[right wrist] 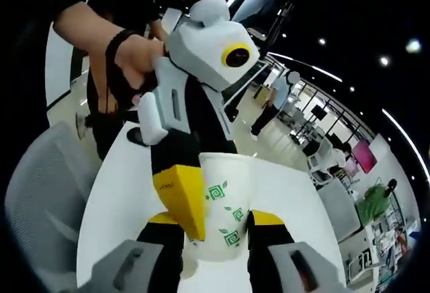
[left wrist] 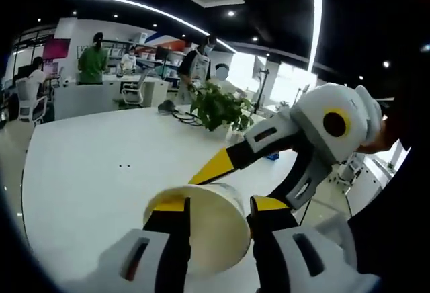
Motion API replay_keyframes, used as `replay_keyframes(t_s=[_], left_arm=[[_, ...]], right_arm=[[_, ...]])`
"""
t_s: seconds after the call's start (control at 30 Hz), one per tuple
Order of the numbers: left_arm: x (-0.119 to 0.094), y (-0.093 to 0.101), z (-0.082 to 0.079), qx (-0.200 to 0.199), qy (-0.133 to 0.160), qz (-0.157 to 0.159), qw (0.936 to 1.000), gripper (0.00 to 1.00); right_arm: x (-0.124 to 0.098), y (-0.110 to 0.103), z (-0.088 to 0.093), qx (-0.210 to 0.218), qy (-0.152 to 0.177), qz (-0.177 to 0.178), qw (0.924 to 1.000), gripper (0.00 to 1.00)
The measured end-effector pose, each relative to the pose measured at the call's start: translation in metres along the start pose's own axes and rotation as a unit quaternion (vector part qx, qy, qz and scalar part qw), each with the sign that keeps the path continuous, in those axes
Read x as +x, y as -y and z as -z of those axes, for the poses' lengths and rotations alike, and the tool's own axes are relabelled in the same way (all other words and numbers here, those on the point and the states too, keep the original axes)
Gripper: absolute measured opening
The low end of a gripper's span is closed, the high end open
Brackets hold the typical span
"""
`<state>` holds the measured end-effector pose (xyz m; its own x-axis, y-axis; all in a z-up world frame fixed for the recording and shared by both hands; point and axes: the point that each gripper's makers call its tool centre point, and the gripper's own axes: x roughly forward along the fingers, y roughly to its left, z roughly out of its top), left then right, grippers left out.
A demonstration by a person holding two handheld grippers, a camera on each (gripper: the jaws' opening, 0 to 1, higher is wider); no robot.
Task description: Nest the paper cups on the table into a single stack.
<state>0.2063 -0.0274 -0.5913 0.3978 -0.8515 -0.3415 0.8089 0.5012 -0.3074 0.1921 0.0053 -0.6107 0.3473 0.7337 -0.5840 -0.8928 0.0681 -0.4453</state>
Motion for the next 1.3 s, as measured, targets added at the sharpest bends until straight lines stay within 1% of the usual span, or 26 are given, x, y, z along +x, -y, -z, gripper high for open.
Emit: replay_keyframes(t_s=[0.17, 0.2, 0.33, 0.53, 0.67, 0.8, 0.9, 1.03, 1.1, 1.2, 1.27, 1.3], left_arm=[[0.001, 0.004, 0.002, -0.013, -0.004, 0.008, 0.9999, 0.24], [0.000, 0.008, 0.003, -0.023, -0.006, 0.016, 0.9996, 0.21], [-0.001, 0.012, 0.005, -0.030, -0.013, 0.023, 0.9992, 0.15], [0.000, 0.024, 0.010, -0.039, -0.018, 0.037, 0.9984, 0.01], [0.001, 0.025, 0.016, -0.039, -0.024, 0.037, 0.9983, 0.00], [0.002, 0.024, 0.023, -0.042, -0.025, 0.032, 0.9983, 0.00], [0.001, 0.021, 0.027, -0.038, -0.027, 0.023, 0.9986, 0.00], [-0.001, 0.017, 0.033, -0.025, -0.038, 0.011, 0.9989, 0.00], [-0.002, 0.015, 0.036, -0.019, -0.043, 0.005, 0.9989, 0.00], [-0.003, 0.015, 0.037, -0.016, -0.044, -0.001, 0.9989, 0.00], [-0.003, 0.014, 0.038, -0.013, -0.046, -0.005, 0.9988, 0.00], [-0.003, 0.013, 0.038, -0.011, -0.047, -0.006, 0.9988, 0.00]], right_arm=[[0.002, -0.005, -0.008, -0.025, 0.001, 0.002, 0.9997, 0.35], [0.003, -0.006, -0.009, -0.030, 0.000, 0.003, 0.9995, 0.35], [0.003, -0.008, -0.010, -0.041, 0.000, 0.006, 0.9991, 0.35], [0.004, -0.011, -0.010, -0.026, 0.007, 0.013, 0.9996, 0.35], [0.003, -0.016, -0.008, -0.024, 0.006, 0.016, 0.9996, 0.36], [-0.001, -0.019, 0.000, -0.004, 0.002, 0.021, 0.9998, 0.38], [-0.003, -0.022, 0.009, 0.012, -0.007, 0.022, 0.9997, 0.45], [-0.006, -0.030, 0.022, 0.030, -0.020, 0.026, 0.9990, 0.51], [-0.008, -0.033, 0.027, 0.050, -0.021, 0.029, 0.9981, 0.55], [-0.013, -0.034, 0.037, 0.086, -0.025, 0.045, 0.9950, 0.63], [-0.016, -0.039, 0.043, 0.099, -0.022, 0.046, 0.9938, 0.69], [-0.019, -0.044, 0.052, 0.114, -0.030, 0.048, 0.9919, 0.70]])
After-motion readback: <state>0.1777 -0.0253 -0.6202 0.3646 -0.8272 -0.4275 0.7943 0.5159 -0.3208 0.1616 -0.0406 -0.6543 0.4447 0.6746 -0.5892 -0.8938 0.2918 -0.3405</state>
